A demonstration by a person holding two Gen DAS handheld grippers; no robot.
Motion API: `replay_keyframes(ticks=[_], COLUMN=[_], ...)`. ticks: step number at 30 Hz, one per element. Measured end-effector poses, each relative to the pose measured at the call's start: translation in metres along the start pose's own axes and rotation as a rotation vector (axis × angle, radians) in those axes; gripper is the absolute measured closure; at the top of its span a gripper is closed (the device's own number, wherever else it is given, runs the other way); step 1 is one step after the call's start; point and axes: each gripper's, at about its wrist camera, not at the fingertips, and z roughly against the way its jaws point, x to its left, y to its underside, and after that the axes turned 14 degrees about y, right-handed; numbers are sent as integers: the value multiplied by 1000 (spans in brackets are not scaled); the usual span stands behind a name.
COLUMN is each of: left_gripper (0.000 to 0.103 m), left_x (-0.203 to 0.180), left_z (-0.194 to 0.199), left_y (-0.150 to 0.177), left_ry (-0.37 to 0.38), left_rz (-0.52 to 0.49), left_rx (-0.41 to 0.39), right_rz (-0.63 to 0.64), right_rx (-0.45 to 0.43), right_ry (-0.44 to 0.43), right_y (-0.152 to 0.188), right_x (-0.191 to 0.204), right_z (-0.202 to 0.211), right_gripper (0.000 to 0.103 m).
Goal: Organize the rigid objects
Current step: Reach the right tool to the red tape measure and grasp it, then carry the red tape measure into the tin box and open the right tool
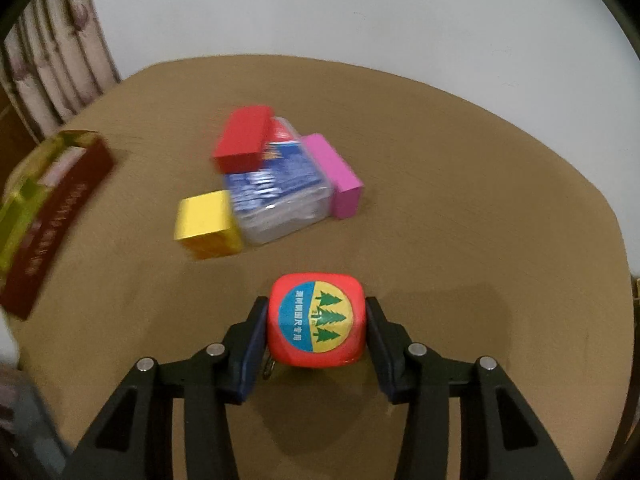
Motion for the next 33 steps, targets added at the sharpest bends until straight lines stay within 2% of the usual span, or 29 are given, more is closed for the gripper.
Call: replay_keyframes(ticks=[3,8,13,17,22,26,33], left_gripper=[25,25,25,25,23,23,23], left_x=[15,39,59,72,82,86,94], left_z=[9,16,24,33,32,27,14], left_y=[8,21,29,33,35,36,38], left_ry=[-58,-78,-81,-113,-131,-119,-96], left_rz=[19,78,116,101,79,87,115], left_rx=[-16,-6,-22,-51,-62,-54,-13], right_rz=[37,115,218,310,427,476,531], right_rx=[-53,-120,-86,-24,34,67,70], right_ry=[-62,-239,-402,-447,-424,-392,-334], right_y=[-7,-46,-84,-99,-107,-121,-119], right_x=[30,106,202,273,333,363,375], right_z=[38,89,95,76,50,25,1], right_gripper=[56,56,56,56,56,56,56])
